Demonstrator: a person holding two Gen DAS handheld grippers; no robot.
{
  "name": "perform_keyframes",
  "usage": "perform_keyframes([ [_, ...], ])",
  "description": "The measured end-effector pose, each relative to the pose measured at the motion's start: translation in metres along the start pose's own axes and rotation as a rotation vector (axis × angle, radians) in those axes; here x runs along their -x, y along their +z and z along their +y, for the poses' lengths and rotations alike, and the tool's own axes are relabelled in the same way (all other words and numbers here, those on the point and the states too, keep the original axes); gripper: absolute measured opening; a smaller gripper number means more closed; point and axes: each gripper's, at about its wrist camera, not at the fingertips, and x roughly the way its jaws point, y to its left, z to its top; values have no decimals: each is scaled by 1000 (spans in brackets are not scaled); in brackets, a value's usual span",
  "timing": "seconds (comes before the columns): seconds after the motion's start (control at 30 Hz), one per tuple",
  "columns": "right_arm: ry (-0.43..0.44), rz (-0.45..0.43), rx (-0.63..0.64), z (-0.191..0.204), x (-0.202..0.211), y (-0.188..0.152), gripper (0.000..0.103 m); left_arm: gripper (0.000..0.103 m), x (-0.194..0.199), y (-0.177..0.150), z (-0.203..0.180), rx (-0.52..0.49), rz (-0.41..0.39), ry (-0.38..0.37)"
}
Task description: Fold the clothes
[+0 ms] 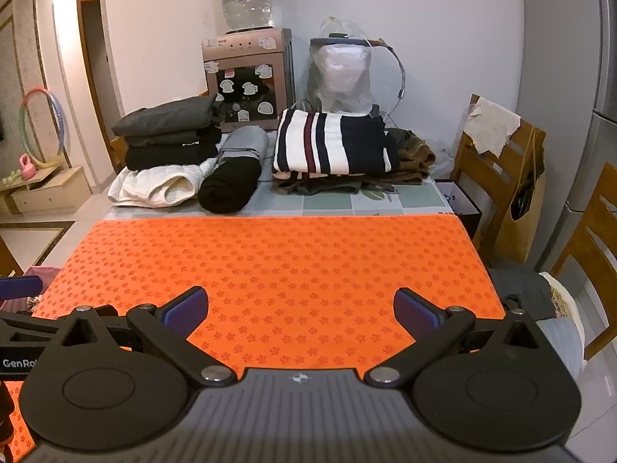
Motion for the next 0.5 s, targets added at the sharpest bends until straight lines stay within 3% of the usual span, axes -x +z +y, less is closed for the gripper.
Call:
perform_keyframes([
  [0.5,-6,5,-8,-2,-2,-4,103,103,-4,1,1,-7,6,-15],
])
